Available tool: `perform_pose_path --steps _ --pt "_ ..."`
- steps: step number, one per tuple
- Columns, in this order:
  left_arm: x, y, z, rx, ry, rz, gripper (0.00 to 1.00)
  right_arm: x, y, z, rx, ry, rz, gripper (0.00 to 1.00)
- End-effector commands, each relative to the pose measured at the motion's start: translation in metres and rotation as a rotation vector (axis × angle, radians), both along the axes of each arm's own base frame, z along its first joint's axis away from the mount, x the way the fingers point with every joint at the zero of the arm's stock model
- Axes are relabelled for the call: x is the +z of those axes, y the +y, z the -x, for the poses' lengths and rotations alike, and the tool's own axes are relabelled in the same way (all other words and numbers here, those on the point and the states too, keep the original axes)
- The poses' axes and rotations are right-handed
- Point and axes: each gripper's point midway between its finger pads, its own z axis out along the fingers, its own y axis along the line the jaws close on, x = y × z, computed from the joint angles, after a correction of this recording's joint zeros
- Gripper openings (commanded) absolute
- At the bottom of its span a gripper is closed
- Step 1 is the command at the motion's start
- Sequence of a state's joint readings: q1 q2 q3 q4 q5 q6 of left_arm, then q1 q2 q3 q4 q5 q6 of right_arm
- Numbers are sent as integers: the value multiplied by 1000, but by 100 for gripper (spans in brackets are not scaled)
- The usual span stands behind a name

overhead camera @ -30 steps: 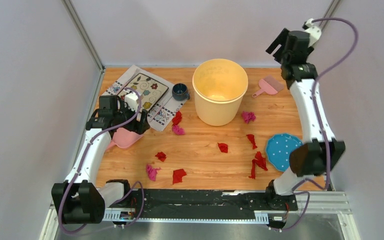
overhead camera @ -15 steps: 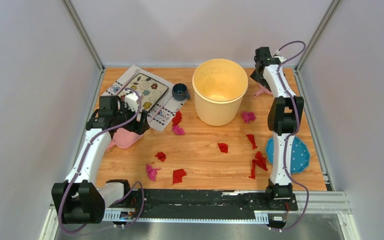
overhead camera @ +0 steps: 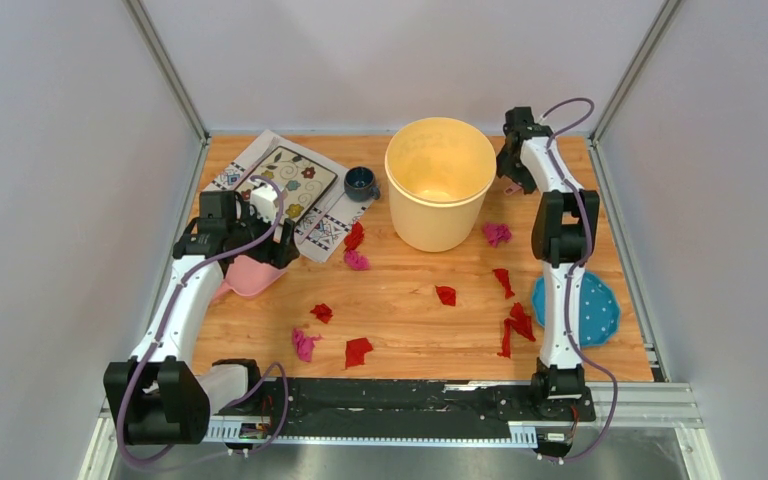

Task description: Sweep away the paper scraps from the table

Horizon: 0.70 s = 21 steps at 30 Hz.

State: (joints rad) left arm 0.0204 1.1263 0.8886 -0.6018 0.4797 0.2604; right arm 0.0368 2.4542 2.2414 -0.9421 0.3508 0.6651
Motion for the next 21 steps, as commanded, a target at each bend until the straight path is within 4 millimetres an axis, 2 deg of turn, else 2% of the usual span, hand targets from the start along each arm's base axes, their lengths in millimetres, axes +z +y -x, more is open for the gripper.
perform_pose_path --steps 1,4,5,6,11,12,13,14,15,16,17,21 --pt "-2 3 -1 -9 -18 -19 85 -16 0 -11 -48 -22 -94 78" --pt "-3 4 0 -9 -19 -28 84 -26 4 -10 -58 -8 -120 77" --pt "-3 4 -1 -10 -18 -29 84 -30 -12 -9 -82 -7 -126 77" --pt "-4 5 -1 -6 -18 -32 84 -32 -10 -8 -70 -3 -136 77" --pt "0 5 -3 -3 -24 -32 84 -38 -11 -4 -55 3 -148 61" --pt "0 5 -3 -4 -25 -30 84 -39 -13 -3 -63 3 -150 56" --pt "0 5 -3 -3 -24 -32 84 -35 -14 -3 -62 -5 -153 43" --pt "1 5 -3 -5 -26 -31 84 -39 -17 0 -69 -2 -159 36" --pt "1 5 -3 -6 -27 -32 84 -35 -17 -1 -63 -14 -167 30" --pt "1 5 -2 -6 -24 -32 84 -32 -20 -3 -58 -30 -173 11" --pt "1 5 -2 -7 -23 -31 84 -33 -19 -2 -46 -28 -189 1" --pt "1 4 0 -13 -23 -26 84 -18 -17 1 -5 -52 -241 0"
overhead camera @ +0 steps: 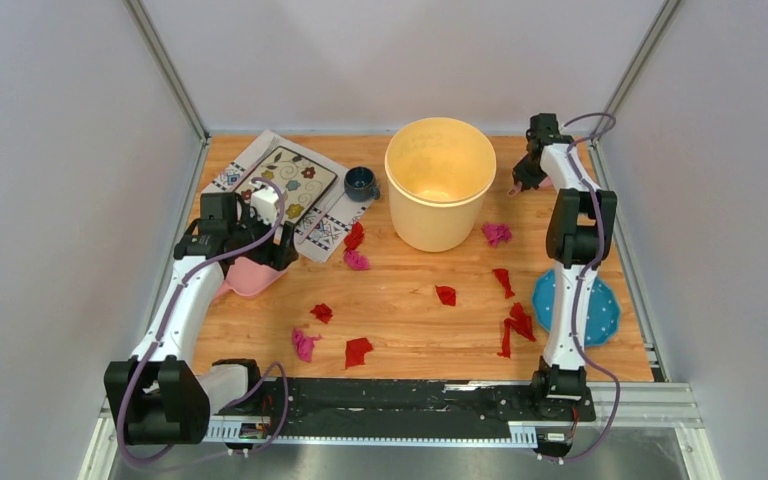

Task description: Sweep away the paper scraps from the table

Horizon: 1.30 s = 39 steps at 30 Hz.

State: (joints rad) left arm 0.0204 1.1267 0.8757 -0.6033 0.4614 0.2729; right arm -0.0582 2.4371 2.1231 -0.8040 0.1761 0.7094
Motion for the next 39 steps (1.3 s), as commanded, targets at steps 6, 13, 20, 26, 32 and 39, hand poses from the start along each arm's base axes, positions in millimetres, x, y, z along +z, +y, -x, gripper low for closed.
perform_pose_path --steps 6,13,20,26,32,39 --pt "15 -4 -2 -28 -31 20 84 81 9 7 98 -231 -62 0" --pt "27 -11 0 -49 -43 51 83 156 6 29 116 -409 15 0" --pt "39 -16 3 -76 -56 73 82 216 26 61 264 -467 49 0" --pt "106 -49 17 -309 -194 183 89 277 73 108 409 -544 45 0" --pt "165 -50 20 -385 -400 91 90 320 132 159 565 -615 15 0" --pt "158 -36 46 -568 -557 -236 91 335 231 231 842 -634 -79 0"
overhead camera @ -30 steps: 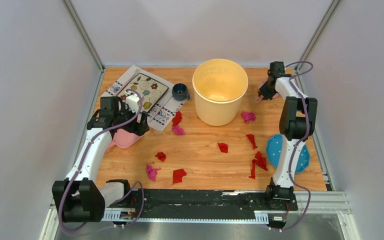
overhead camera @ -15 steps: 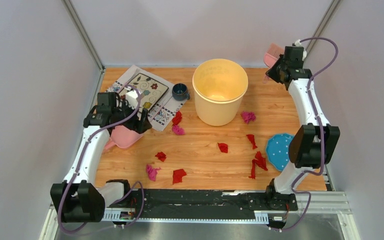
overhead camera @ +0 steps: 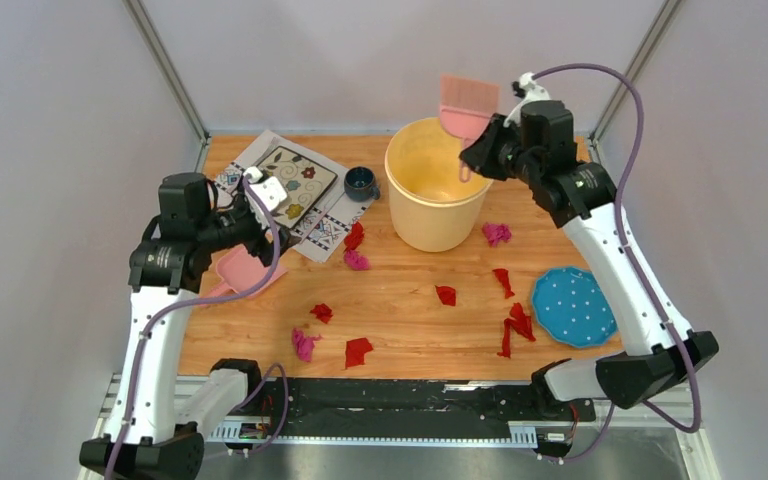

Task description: Sweep away the paper scraps from the table

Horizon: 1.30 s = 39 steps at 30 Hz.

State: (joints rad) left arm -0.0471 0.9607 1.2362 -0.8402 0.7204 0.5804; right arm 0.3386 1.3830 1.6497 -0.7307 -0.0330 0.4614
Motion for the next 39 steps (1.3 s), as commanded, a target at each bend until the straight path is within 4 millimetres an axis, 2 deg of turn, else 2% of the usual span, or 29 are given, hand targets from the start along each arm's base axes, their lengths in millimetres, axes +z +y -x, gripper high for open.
perform_pose_path --steps 1,3,4,6,7,8,11,15,16,18,22,26,31,34,35,37,39 --pt "-2 17 23 -109 -170 -257 91 5 58 53 191 5 2 0" --pt "4 33 24 -143 -297 -429 91 1 79 72 258 16 -25 0" --pt "11 39 31 -147 -360 -493 91 2 97 86 311 19 -46 0" --pt "24 52 31 -193 -521 -686 91 -6 113 98 345 36 -47 0" --pt "35 55 36 -194 -623 -748 91 -8 130 111 388 34 -50 0" --pt "46 55 37 -227 -738 -838 91 -14 138 115 391 47 -53 0" --pt "65 44 51 -289 -1047 -988 91 -28 176 136 478 71 -69 0" --pt "55 9 85 -462 -1336 -991 91 -27 220 163 592 73 -73 0" --pt "45 5 94 -493 -1354 -979 91 -22 232 175 634 61 -83 0" --pt "35 -5 102 -547 -1393 -946 91 -24 253 191 700 71 -88 0" --pt "23 -9 110 -585 -1454 -974 91 -29 280 210 789 99 -95 0" --pt "21 -5 104 -570 -1443 -1008 91 -22 294 221 835 88 -107 0" --pt "12 0 93 -571 -1402 -1042 92 -27 304 228 867 93 -96 0" --pt "8 -3 94 -597 -1427 -1051 85 -28 308 230 883 100 -98 0" --pt "8 -2 93 -597 -1430 -1062 72 -28 309 231 889 101 -99 0" --pt "8 -1 89 -589 -1437 -1080 56 -26 313 238 923 100 -105 0" --pt "12 1 85 -569 -1450 -1099 35 -27 315 241 950 94 -102 0"
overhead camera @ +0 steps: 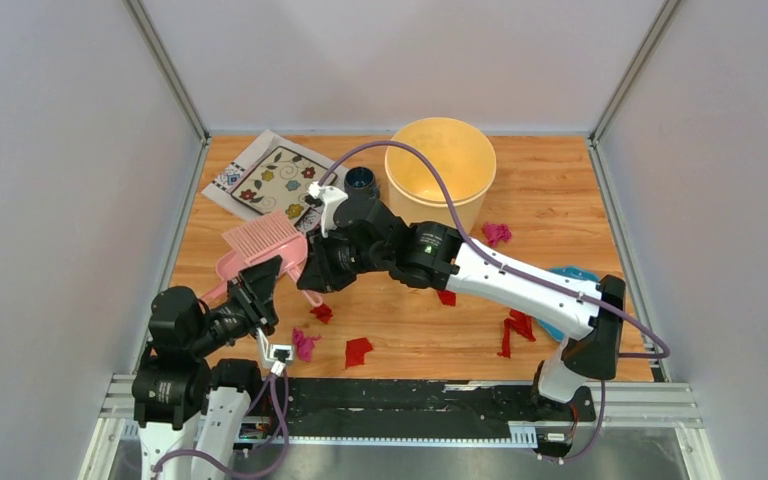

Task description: Sweep away the paper scraps from the table

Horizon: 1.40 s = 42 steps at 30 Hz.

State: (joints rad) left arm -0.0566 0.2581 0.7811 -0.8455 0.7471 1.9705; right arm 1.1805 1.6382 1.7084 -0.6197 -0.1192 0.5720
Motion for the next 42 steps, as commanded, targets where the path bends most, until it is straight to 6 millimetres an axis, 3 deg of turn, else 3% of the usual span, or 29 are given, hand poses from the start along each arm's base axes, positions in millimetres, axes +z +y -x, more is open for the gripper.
perform_pose_path --steps 1,2,3,6,8,9,11,12,13,14,15,16,17,18,20,21,27,28,36,39,42 --pt "22 -8 -4 -83 -273 -197 28 26 16 9 76 -39 -91 0" --pt "24 -9 -3 -86 -281 -195 11 25 16 9 81 -43 -85 0" --pt "26 -9 -2 -90 -289 -193 2 24 16 8 83 -46 -84 0" --pt "27 -12 4 -109 -282 -178 0 23 14 9 103 -71 -75 0" --pt "26 -8 5 -77 -224 -145 0 30 2 5 94 -126 -65 0" --pt "17 -4 4 -44 -109 -78 0 46 -11 5 100 -197 -78 2" --pt "9 7 8 41 57 0 0 51 -32 -4 50 -296 -64 40" --pt "-3 11 5 100 217 85 0 78 -55 -3 44 -398 -110 51" --pt "-8 17 5 156 311 128 0 84 -69 -9 1 -451 -112 72" --pt "-6 20 15 195 414 173 0 83 -78 -12 -21 -491 -122 81" --pt "-17 20 11 261 607 267 0 105 -102 -8 -49 -546 -173 88" --pt "-17 16 15 274 709 315 0 112 -113 -10 -66 -596 -176 99" --pt "-10 13 28 286 812 352 0 115 -122 -8 -67 -616 -176 100" --pt "-15 7 27 318 982 408 0 122 -134 -3 -53 -642 -187 100" --pt "-6 -9 46 254 1147 445 0 116 -140 13 66 -687 -160 100" --pt "-7 -14 43 282 1252 501 0 117 -142 20 99 -685 -170 100" --pt "-4 -45 60 132 1521 630 0 101 -125 15 183 -715 -86 98" --pt "-2 -51 63 94 1561 652 0 107 -122 13 179 -722 -86 94" --pt "-15 -56 65 51 1584 690 0 90 -74 5 286 -705 -35 84" --pt "-20 -57 65 51 1604 690 0 87 -60 18 386 -678 -65 79" --pt "-21 -56 64 48 1595 683 0 81 -52 17 413 -671 -47 73"
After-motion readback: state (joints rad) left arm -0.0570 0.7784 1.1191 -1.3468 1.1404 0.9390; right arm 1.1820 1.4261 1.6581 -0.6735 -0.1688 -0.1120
